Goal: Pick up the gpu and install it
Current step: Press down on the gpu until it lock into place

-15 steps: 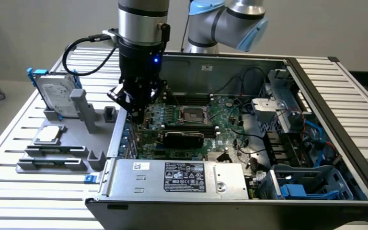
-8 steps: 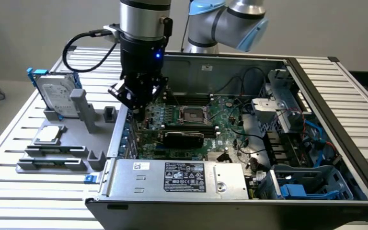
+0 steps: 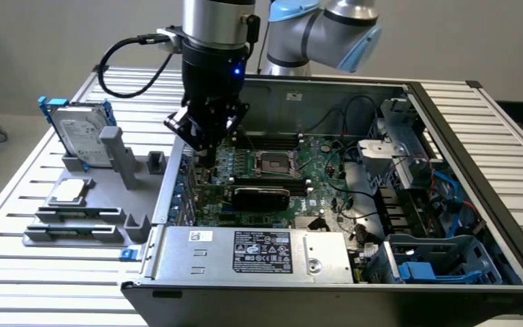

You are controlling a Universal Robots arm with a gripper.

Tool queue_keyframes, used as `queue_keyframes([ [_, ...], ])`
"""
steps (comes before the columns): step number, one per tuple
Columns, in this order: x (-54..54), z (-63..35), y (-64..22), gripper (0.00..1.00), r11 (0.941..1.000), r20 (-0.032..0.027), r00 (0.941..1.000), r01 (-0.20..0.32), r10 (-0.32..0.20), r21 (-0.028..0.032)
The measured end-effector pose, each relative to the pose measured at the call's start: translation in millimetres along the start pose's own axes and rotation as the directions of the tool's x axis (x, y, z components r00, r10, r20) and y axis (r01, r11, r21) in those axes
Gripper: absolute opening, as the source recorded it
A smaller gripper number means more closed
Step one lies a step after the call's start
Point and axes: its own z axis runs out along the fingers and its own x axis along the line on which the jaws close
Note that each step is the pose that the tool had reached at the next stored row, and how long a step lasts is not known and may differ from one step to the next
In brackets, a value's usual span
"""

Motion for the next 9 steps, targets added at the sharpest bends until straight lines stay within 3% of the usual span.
queue_keyframes([
  [5,-5.2,-6.3,-7.2,0.11,1.0,0.0038,1.0,0.003,-0.003,-0.0029],
  [9,-8.6,-10.2,-11.8,0.11,0.9999,0.0181,0.9998,0.009,-0.009,-0.0145],
])
